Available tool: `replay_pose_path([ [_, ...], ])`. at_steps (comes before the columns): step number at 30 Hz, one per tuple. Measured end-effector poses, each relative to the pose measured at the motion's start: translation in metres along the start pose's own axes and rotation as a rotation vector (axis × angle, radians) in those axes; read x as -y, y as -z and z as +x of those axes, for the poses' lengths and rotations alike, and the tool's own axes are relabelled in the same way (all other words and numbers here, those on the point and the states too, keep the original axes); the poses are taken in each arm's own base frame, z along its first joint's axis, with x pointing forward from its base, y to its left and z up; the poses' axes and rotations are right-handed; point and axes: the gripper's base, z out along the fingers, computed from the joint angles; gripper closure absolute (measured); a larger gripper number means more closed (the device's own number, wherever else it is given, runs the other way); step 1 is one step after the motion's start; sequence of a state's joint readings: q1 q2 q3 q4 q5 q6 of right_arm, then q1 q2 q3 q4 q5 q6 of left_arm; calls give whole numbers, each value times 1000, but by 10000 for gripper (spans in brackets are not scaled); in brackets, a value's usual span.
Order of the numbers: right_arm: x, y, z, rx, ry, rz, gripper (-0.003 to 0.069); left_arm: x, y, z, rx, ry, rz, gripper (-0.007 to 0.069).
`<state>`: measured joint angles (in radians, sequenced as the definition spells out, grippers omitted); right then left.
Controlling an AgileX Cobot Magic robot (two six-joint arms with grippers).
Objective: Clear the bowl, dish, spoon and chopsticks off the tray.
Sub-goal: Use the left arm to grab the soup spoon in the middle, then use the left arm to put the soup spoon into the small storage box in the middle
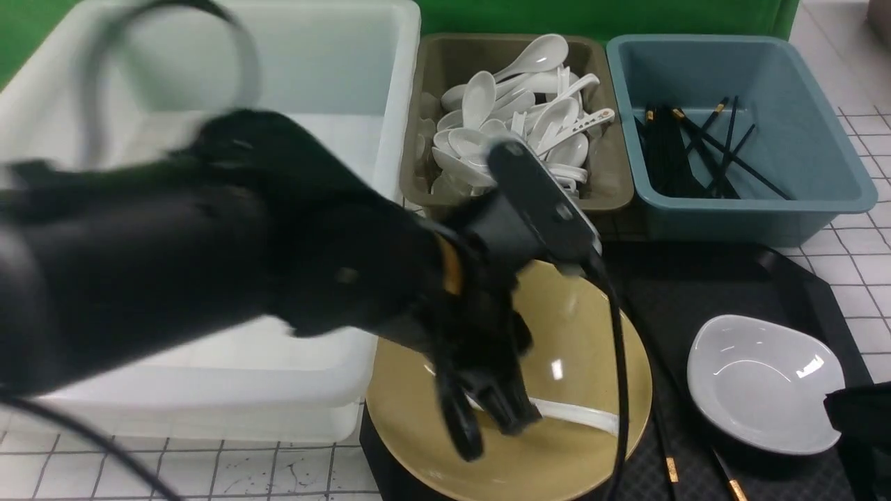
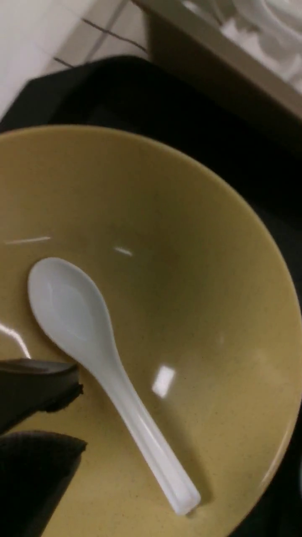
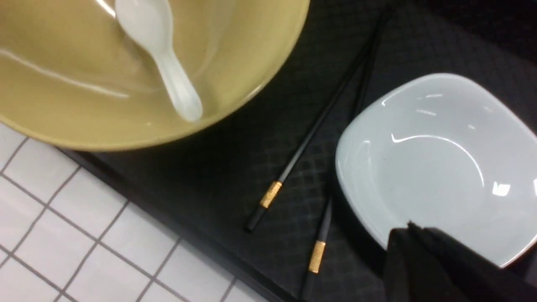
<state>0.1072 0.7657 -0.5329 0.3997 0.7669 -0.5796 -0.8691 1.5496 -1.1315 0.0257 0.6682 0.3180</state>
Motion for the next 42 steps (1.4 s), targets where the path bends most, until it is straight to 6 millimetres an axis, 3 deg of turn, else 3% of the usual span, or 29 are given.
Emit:
replay_pose_path([
  [3, 0, -2, 2, 4, -3, 5, 621, 2, -25, 1, -37, -108, 17, 322],
  [4, 1, -3, 2, 18, -10, 10, 621, 3, -43, 4, -65, -185, 32, 253],
  [7, 1, -3, -1, 48, -26, 12, 621, 6, -68, 8, -93, -268, 57, 200],
  [10, 1, -3, -2, 64, -33, 15, 621, 8, -83, 9, -94, -290, 70, 201],
  [12, 1, -3, -3, 70, -38, 13, 621, 9, -92, 9, -77, -287, 69, 230],
  [15, 1, -3, -3, 71, -42, 11, 621, 10, -107, 7, -45, -262, 62, 380],
  [17, 1, -3, -3, 71, -42, 11, 621, 9, -107, 6, -38, -247, 60, 442],
  [19, 1, -3, -3, 72, -43, 10, 621, 5, -102, -4, -3, -167, 49, 578],
  [21, 1, -3, -3, 72, -43, 10, 621, -2, -93, -18, 45, -113, 29, 608],
  [24, 1, -3, -3, 74, -43, 12, 620, -20, -75, -45, 150, -74, -25, 622],
  [27, 1, -3, -3, 76, -43, 14, 619, -60, -58, -78, 350, -39, -167, 624],
  [29, 1, -3, -4, 79, -43, 15, 617, -93, -58, -93, 514, -1, -294, 624],
  [31, 1, -3, -4, 80, -43, 16, 616, -120, -64, -96, 609, 35, -383, 624],
  [32, 1, -3, -4, 80, -43, 16, 616, -137, -76, -91, 633, 71, -422, 620],
  [34, 1, -3, -4, 80, -43, 16, 615, -163, -103, -80, 632, 122, -464, 590],
  [35, 1, -3, -4, 80, -43, 16, 615, -163, -106, -80, 629, 126, -461, 585],
  [36, 1, -3, -4, 80, -43, 16, 614, -176, -126, -68, 585, 157, -461, 529],
  [38, 1, -3, -4, 80, -43, 16, 613, -182, -145, -59, 503, 175, -425, 438],
  [40, 1, -3, -4, 80, -43, 16, 612, -183, -149, -56, 455, 181, -396, 369],
  [41, 1, -3, -3, 80, -44, 16, 612, -180, -146, -58, 354, 188, -323, 267],
  [42, 1, -4, -3, 78, -46, 15, 612, -178, -138, -63, 303, 190, -282, 218],
])
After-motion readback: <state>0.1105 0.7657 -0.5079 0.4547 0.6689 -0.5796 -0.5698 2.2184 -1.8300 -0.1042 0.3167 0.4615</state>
